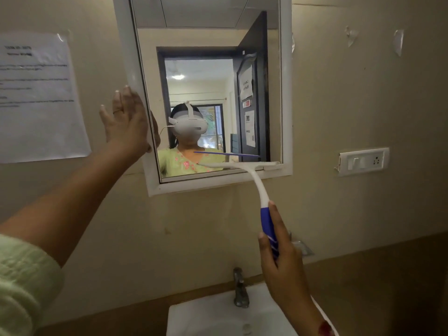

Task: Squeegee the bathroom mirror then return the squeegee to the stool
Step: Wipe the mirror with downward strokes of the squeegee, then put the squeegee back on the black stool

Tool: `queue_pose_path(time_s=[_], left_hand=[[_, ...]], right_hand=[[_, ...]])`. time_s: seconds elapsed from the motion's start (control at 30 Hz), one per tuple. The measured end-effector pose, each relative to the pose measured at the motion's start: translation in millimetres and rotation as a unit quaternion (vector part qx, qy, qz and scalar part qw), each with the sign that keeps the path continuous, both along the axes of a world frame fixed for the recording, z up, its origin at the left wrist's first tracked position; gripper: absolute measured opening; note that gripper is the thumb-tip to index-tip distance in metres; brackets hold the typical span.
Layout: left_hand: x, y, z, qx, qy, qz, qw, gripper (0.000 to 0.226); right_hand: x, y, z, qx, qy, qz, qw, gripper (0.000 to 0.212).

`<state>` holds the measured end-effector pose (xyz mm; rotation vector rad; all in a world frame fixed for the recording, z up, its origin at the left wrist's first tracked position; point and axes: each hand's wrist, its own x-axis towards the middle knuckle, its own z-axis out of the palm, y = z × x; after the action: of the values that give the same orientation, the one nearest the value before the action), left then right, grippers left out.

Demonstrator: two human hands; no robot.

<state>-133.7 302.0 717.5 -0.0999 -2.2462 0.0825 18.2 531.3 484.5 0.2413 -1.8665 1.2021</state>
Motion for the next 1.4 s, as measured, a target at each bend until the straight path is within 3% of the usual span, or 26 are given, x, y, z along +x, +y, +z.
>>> queue_pose_path(time_s=[0.13,0.33,0.47,0.63,1.0,1.13,1.4], left_hand=[[13.9,-11.6,-73.7,0.097,0.066,-0.107,0.987,0.102],[60.6,-34.0,-221.1,0.245,-0.082,-0.144,0.955,0.098],[92.5,-48.7,-254.4,0.258,-0.158,-0.134,0.944,0.096],[135.8,-67.8,-263.0,0.302,-0.141,-0.089,0.939,0.091],[259.3,-38.5,-356.2,0.383,-0.265,0.079,0.881,0.086],[305.5,-24.4,-381.1,0.423,-0.265,0.135,0.856,0.082],[388.5,-8.4,-426.4,0.518,-0.257,0.245,0.778,0.079]], right_hand=[[19.7,-10.5,-14.1,0.006,-0.046,0.049,0.998,0.056],[32.0,-5.9,-41.5,-0.048,-0.125,0.071,0.988,0.054],[44.0,2.9,-51.9,-0.047,-0.219,0.128,0.966,0.047],[53.1,14.1,-46.6,0.04,-0.328,0.227,0.916,0.042],[80.3,25.2,-52.9,0.085,-0.458,0.322,0.824,0.043],[83.6,29.9,-70.1,0.091,-0.492,0.339,0.797,0.03],[93.1,7.6,-101.7,0.149,-0.506,0.41,0.744,0.03]])
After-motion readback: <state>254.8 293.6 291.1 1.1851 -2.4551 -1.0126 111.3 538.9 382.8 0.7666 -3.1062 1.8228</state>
